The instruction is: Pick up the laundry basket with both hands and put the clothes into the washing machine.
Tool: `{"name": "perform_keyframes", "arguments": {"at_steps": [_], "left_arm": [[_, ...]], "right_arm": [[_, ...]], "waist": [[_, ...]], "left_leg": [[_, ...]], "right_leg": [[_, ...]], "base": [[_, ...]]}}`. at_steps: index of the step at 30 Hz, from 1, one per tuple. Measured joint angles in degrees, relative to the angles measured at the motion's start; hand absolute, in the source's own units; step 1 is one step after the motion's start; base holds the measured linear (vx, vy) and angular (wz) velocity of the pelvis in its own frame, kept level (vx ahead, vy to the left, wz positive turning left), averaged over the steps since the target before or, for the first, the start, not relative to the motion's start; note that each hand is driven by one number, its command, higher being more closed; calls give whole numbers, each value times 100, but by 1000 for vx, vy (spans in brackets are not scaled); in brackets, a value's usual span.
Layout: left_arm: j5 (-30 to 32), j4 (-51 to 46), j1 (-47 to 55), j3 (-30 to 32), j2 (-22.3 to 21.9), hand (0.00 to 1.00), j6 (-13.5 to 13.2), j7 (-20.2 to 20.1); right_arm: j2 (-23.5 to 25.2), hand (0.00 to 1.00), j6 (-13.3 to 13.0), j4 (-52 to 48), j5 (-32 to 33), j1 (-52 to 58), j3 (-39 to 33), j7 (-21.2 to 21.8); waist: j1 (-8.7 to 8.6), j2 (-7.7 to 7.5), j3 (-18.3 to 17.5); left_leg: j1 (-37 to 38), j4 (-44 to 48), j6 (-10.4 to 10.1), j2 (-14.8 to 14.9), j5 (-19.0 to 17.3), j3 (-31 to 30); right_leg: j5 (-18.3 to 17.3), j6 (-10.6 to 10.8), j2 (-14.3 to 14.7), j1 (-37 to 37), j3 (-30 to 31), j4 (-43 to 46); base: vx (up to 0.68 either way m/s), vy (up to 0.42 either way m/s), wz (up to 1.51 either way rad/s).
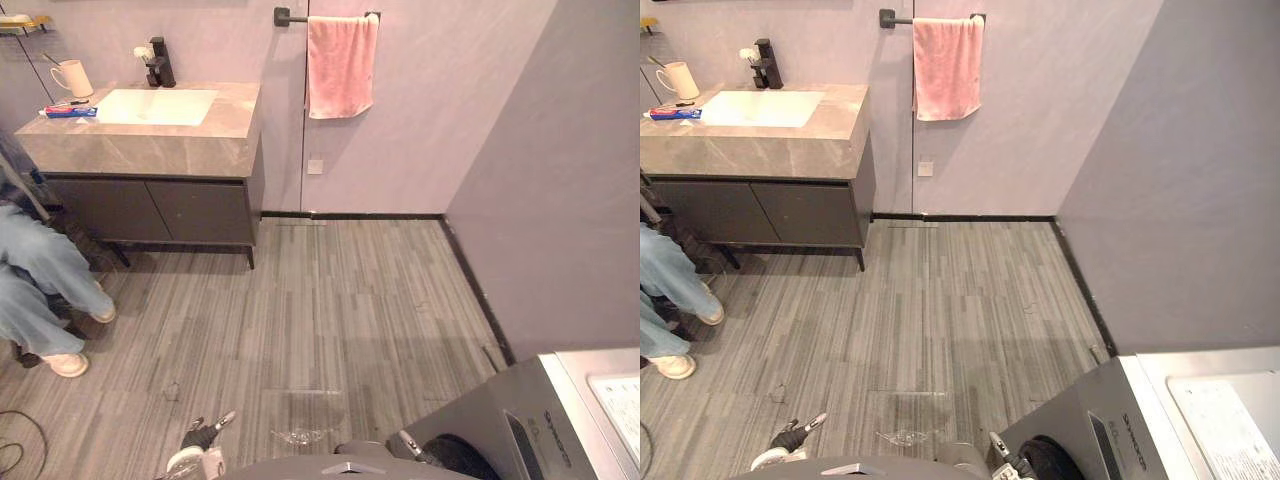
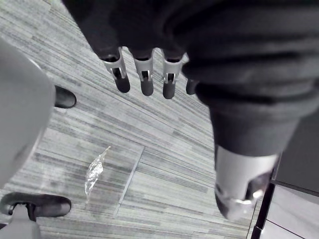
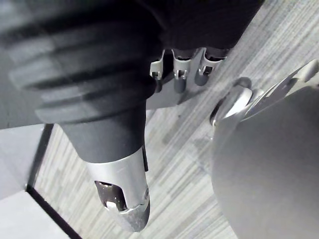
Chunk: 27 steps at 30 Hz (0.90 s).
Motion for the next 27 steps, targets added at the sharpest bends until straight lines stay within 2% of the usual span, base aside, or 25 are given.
{"name": "perform_keyframes", "arguments": {"at_steps": [3, 4, 5, 6, 7, 8, 9, 10, 11, 12, 13, 14, 15, 16, 17, 18, 21, 23, 24, 26, 27], "left_arm": [[2, 92, -77, 0, -1, 0, -13, 1], [-3, 92, -75, -3, 28, 0, -13, 5], [-6, 92, -67, -24, 96, 0, -13, 9], [-9, 87, -65, -47, 151, 0, -14, 11], [-11, 61, -64, -89, 252, 0, -16, 20], [-12, -3, -66, -108, 303, 0, -18, 21], [-11, -132, -68, -87, 323, 0, -15, 26], [-10, -160, -68, -81, 323, 0, -18, 28], [-26, -156, -15, -81, 331, 0, -19, 34], [-57, -156, 70, -68, 333, 0, -21, 52], [-57, -155, 68, -105, 336, 0, -21, 62], [-57, -142, 72, -138, 340, 0, -21, 68], [-56, -131, 96, -113, 328, 0, -18, 91], [-55, -115, 116, -105, 288, 0, -18, 94], [-57, -70, 160, -101, 152, 0, -18, 102], [-72, -31, 136, -66, 154, 0, -18, 111], [-84, 86, 124, -105, 233, 0, -21, 131], [-52, 188, 128, -273, 325, 0, -17, 126], [-49, 217, 130, -339, 345, 0, -16, 124], [-2, 307, 81, -518, 395, 0, -16, 120], [-3, 345, 79, -650, 421, 0, -15, 123]], "right_arm": [[-18, 0, 11, 250, -74, -127, -174, -2], [-21, 0, 31, 303, -108, -201, -175, -3], [5, 0, 28, 370, -108, -226, -173, -3], [32, 0, 24, 401, -107, -273, -168, -4], [62, 0, 6, 420, -98, -273, -131, -7], [102, 0, 4, 413, -98, -278, -39, -8], [86, 0, 0, 355, -86, -279, 76, -13], [54, 0, 1, 305, -79, -277, 174, -13], [37, 0, -4, 209, -52, -270, 177, -14], [52, 0, -13, 201, -50, -273, 179, -13], [58, 0, -14, 201, -48, -277, 178, -13], [56, 0, -15, 198, -45, -300, 178, -15], [21, 0, -30, 174, -44, -320, 178, -18], [-18, 0, -49, 158, -44, -328, 177, -19], [-147, 0, -62, 167, -46, -353, 177, -18], [-161, 0, -39, 236, -53, -424, 183, -29], [-111, 0, -17, 256, -55, -414, 177, -31], [-94, 0, -19, 281, -56, -347, 179, -28], [-95, 0, -16, 322, -62, -295, 181, -23], [-99, 0, -14, 450, -71, -271, 181, -22], [-101, 0, -5, 451, -90, -260, 181, -22]], "waist": [[17, 5, -8], [23, 3, -17], [38, -86, -2], [48, -75, 3], [45, -183, 1], [68, -224, 20], [103, -214, 74], [138, -187, 96], [195, -88, 172], [207, -111, 171], [203, -139, 177], [204, -177, 176], [169, -155, 132], [149, -74, 129], [142, 149, 133], [157, 153, 150], [104, 76, 165], [-8, 23, 116], [-18, 53, 81], [-9, 4, -23], [-31, 69, 1]], "left_leg": [[104, -132, -24, 74, 160, -14], [99, -19, -37, 88, 167, -31], [-10, 248, -38, 78, 165, -54], [-127, 469, -41, 61, 163, -86], [-521, 1146, -88, 50, 114, -194], [-904, 1808, -59, 68, 59, -259], [-1424, 2790, -25, 143, 52, -338], [-1605, 3200, 14, 195, 81, -348], [-1774, 3709, 27, 259, 207, -358], [-1758, 3799, 3, 234, 356, -287], [-1753, 3782, 7, 214, 394, -238], [-1718, 3635, 128, 183, 255, -101], [-1542, 3025, 230, 136, -106, 64], [-1440, 2527, 215, 96, -150, 111], [-1150, 1350, 202, 13, -25, 92], [-893, 891, 133, -114, 81, 211], [-628, 441, 221, -314, 220, 308], [-408, 108, 274, -435, 354, 332], [-356, -31, 287, -466, 404, 361], [-284, -223, 305, -486, 462, 484], [-288, -237, 309, -506, 473, 495]], "right_leg": [[10, -31, 51, 274, -160, -254], [12, -36, 78, 425, -203, -392], [8, -83, 61, 545, -227, -540], [-7, -67, 41, 572, -235, -610], [-12, -82, 32, 620, -206, -750], [-9, -104, 40, 632, -194, -802], [27, -155, 93, 652, -219, -797], [54, -163, 136, 681, -226, -780], [48, -163, 197, 809, -173, -739], [45, -174, 151, 890, -113, -741], [50, -180, 110, 903, -80, -760], [86, -192, 24, 876, -24, -788], [107, -168, -46, 835, 6, -818], [111, -145, -53, 787, 15, -806], [78, -50, -7, 655, 41, -684], [1, 20, -60, 595, 201, -535], [95, 98, -191, 693, 378, -722], [146, 177, -290, 800, 386, -897], [163, 194, -312, 802, 389, -958], [280, 232, -315, 800, 474, -1159], [318, 230, -314, 801, 474, -1253]], "base": [[100, -101, 37], [39, -48, 27], [19, -39, 24], [-11, -35, 32], [-14, -33, 34], [-23, -43, 35], [-23, -22, 12], [-28, 0, -11], [-2, 33, -22], [16, 46, -17], [29, 53, -7], [20, 62, -2], [4, 69, -3], [-14, 159, -7], [-19, 171, -13], [-8, 183, -11], [15, 97, -14], [35, 98, -3], [46, 55, -8], [61, 47, -23], [60, 31, -16]]}}
